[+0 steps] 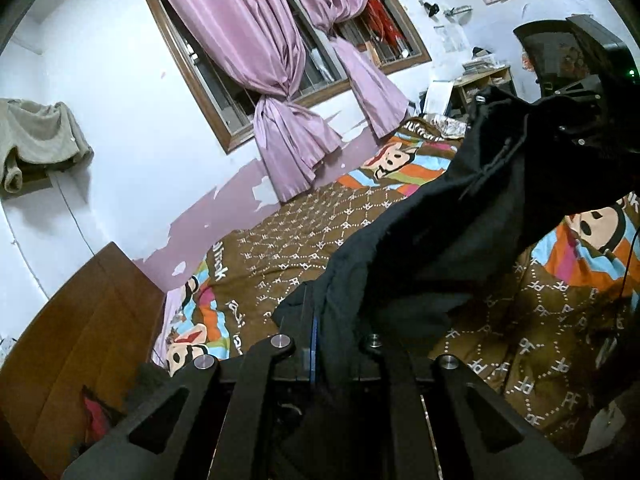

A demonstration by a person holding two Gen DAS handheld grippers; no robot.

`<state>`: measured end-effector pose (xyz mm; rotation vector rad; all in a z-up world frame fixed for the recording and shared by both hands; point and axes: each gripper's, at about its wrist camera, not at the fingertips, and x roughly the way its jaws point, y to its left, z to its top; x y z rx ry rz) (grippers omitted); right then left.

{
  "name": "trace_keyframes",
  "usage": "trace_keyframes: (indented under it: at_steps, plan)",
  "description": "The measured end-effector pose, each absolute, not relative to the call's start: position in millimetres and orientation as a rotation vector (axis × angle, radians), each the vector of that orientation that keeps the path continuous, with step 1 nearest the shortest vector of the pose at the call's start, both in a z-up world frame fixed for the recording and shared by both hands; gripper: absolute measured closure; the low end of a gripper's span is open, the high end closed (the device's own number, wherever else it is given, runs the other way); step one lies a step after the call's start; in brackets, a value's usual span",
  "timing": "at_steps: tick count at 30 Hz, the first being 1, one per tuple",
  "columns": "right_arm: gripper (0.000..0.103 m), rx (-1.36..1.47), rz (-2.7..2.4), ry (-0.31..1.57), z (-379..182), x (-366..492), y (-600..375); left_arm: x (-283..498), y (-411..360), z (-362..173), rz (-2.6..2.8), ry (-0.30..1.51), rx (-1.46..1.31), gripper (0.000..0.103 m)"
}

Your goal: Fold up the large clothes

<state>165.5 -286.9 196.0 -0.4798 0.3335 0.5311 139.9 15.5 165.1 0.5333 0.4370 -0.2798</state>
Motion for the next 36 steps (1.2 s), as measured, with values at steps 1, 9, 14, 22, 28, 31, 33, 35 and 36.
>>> trace_keyframes:
  at_steps: [1,9,14,22,28,31,33,35,36]
  plan:
    - [0.094,-0.481,0.531,0.365,192.6,181.4,-284.1,149.2,15.0,162.1,-0.278,0.447,0.529,0.096]
    - [0.094,-0.483,0.548,0.525,163.5,263.9,-261.6,243.1,13.6,134.4,-0.246,0.522,0.499,0.096]
    - [0.093,-0.523,0.533,0.562,136.5,311.2,-246.3,310.3,16.5,111.1,-0.217,0.595,0.436,0.096]
    - [0.093,-0.499,0.506,0.649,92.4,387.6,-229.9,378.2,18.9,67.7,-0.174,0.634,0.413,0.096]
    - [0.092,-0.499,0.514,0.683,61.3,422.7,-222.8,418.7,25.5,30.1,-0.152,0.678,0.357,0.096]
    - [0.091,-0.459,0.526,0.688,47.0,437.6,-225.9,435.7,29.3,15.2,-0.155,0.693,0.338,0.095]
    - [0.089,-0.426,0.544,0.68,38.7,444.3,-229.1,441.3,32.1,8.1,-0.161,0.703,0.316,0.093]
    - [0.085,-0.393,0.569,0.639,33.7,442.6,-234.5,440.7,35.7,4.4,-0.167,0.698,0.29,0.092]
    - [0.081,-0.393,0.568,0.625,32.0,440.5,-236.1,442.0,35.6,4.2,-0.175,0.69,0.286,0.092]
